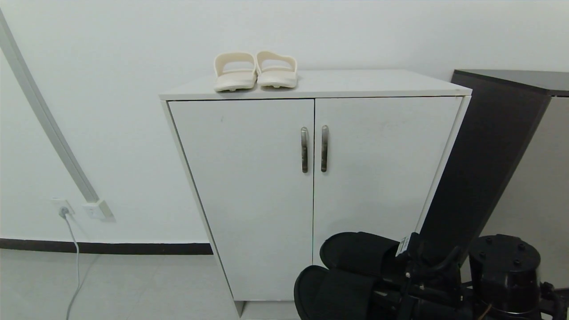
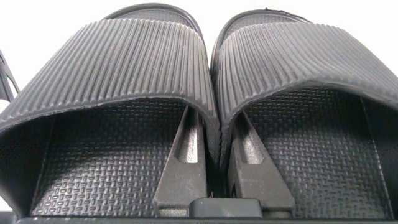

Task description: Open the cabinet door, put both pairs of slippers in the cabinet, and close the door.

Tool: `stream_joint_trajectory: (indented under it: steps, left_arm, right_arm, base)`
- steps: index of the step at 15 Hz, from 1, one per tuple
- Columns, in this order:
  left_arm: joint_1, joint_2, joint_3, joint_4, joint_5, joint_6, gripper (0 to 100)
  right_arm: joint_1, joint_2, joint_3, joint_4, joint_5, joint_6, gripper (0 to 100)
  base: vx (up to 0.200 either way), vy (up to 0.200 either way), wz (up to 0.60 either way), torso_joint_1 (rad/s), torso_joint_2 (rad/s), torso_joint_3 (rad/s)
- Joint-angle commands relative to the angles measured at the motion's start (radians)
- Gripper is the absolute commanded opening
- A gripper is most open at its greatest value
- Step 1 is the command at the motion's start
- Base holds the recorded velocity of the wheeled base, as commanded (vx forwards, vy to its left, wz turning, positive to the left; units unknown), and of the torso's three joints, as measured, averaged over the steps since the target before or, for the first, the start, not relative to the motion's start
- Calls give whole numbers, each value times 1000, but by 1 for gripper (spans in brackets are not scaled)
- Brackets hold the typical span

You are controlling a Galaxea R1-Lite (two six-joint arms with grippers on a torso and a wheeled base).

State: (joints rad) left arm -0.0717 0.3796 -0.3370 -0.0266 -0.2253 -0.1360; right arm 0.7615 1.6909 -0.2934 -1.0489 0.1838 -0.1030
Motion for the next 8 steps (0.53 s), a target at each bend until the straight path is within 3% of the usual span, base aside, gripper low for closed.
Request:
stream_joint_trajectory:
  steps: [1, 4, 8]
  left_arm:
    - [-23, 248, -97, -38, -175, -4, 100]
    - [-33, 394, -151, -139, -336, 4, 100]
    - [-152, 567, -290, -179, -364, 7, 100]
  right_arm:
    - [1, 4, 3, 0, 2, 0, 0]
    - [1, 3, 5, 0, 2, 0, 0]
    - [2, 3, 13, 0, 2, 0, 0]
  base:
    - [0, 0, 0, 0, 0, 0]
    - [0, 0, 0, 0, 0, 0]
    - [0, 0, 0, 0, 0, 0]
